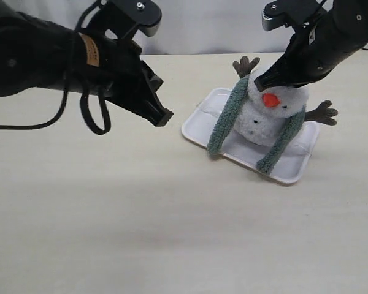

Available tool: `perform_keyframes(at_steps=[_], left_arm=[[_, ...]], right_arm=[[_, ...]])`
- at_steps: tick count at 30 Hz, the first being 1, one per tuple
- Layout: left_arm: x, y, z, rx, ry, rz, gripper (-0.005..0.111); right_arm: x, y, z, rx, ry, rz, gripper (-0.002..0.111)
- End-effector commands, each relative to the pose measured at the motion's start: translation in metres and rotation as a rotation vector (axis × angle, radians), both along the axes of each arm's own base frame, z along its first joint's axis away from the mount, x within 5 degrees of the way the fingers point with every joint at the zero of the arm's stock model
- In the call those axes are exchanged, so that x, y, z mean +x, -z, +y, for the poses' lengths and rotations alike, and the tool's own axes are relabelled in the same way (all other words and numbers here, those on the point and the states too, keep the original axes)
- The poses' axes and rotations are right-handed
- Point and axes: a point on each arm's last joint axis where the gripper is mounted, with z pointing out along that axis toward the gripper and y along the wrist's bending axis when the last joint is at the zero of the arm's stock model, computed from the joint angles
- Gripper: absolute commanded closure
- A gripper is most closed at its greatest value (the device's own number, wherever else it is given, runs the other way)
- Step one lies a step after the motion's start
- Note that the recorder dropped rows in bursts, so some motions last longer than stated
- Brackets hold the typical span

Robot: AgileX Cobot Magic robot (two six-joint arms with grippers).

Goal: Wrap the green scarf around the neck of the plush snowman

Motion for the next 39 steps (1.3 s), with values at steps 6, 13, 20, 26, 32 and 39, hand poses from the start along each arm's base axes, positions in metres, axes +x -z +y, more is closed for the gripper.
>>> perform_keyframes(at_steps=[6, 13, 20, 26, 32, 39], left_arm=[[-0.026, -0.005, 0.022, -0.074, -0.003, -0.060, 0.100], [-0.035, -0.006, 0.046, -0.135, -0.043, -0.128, 0.100], [-0.053, -0.008, 0.065, -0.251, -0.074, -0.213, 0.100], [-0.103, -0.048, 0.101, -0.439, -0.085, -0.381, 0.100], [-0.150, -0.077, 0.135, -0.650, -0.110, -0.479, 0.100], [-0.179, -0.085, 0.155, -0.702, -0.106, -0.509, 0.100]], right_arm=[[0.003, 0.001, 0.001, 0.002, 0.020, 0.017, 0.100], [-0.012, -0.055, 0.001, 0.083, 0.014, -0.081, 0.091], [-0.070, -0.134, -0.013, 0.175, 0.009, -0.275, 0.089], [-0.158, -0.181, -0.022, 0.396, -0.111, -0.540, 0.089], [-0.237, -0.186, -0.045, 0.472, -0.133, -0.851, 0.089], [-0.290, -0.174, -0.062, 0.513, -0.145, -1.034, 0.104]])
